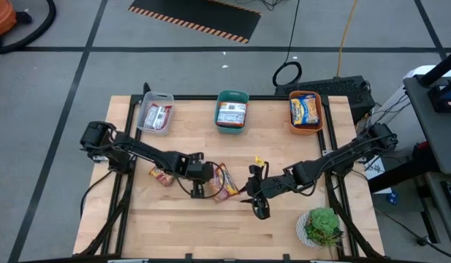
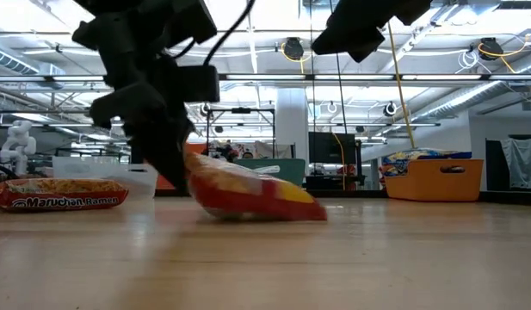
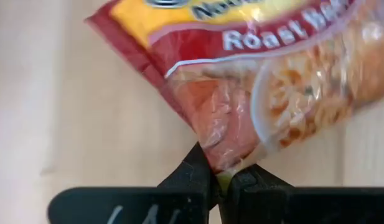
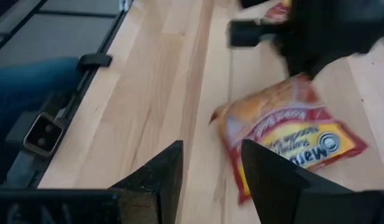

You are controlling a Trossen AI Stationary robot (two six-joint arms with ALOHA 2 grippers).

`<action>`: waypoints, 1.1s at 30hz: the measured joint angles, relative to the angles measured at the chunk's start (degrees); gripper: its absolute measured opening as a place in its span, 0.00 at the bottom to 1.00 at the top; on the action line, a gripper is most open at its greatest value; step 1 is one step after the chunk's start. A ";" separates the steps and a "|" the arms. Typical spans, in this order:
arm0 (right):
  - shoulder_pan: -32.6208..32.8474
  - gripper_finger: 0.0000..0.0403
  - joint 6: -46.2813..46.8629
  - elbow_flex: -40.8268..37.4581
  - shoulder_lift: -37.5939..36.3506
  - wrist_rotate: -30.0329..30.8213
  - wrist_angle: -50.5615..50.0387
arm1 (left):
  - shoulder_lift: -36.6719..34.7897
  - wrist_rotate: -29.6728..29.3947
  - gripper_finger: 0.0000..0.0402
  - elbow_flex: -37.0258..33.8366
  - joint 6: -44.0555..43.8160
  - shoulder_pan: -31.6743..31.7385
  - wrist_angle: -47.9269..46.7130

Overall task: Sort Maruchan noodles
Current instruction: Put the right red noodle pack into the transparent bin

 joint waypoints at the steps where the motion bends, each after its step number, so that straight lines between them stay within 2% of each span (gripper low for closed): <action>1: 0.00 0.39 -0.86 0.00 -0.26 -0.45 -0.47 | -1.08 -1.02 0.01 0.00 0.92 0.37 -0.69; 8: -0.62 0.39 -5.52 0.00 -2.93 -0.68 -1.55 | -10.52 -8.55 0.01 0.02 5.66 3.38 -4.23; 13: -1.63 0.39 -8.11 0.00 -4.94 -0.16 -2.51 | -17.15 -18.00 0.01 0.02 7.88 5.47 -7.38; 15: -1.79 0.39 -8.15 0.02 -5.38 2.32 -2.76 | -19.46 -21.12 0.01 0.02 9.21 6.96 -7.92; 21: -1.81 0.39 -5.68 -0.02 -5.50 4.10 -4.23 | -23.99 -24.83 0.01 0.02 10.37 13.13 -9.60; 25: -1.77 0.39 -5.19 -0.02 -5.50 4.02 -4.89 | -25.05 -30.43 0.01 0.02 8.45 16.78 -13.45; 30: -1.60 0.39 -5.54 -0.02 -5.50 4.02 -4.95 | -25.18 -39.40 0.01 -0.02 -0.02 21.12 -16.90; 33: -1.55 0.39 -6.93 -0.02 -5.50 3.83 -4.98 | -25.19 -40.65 0.01 -0.02 -2.06 23.27 -17.13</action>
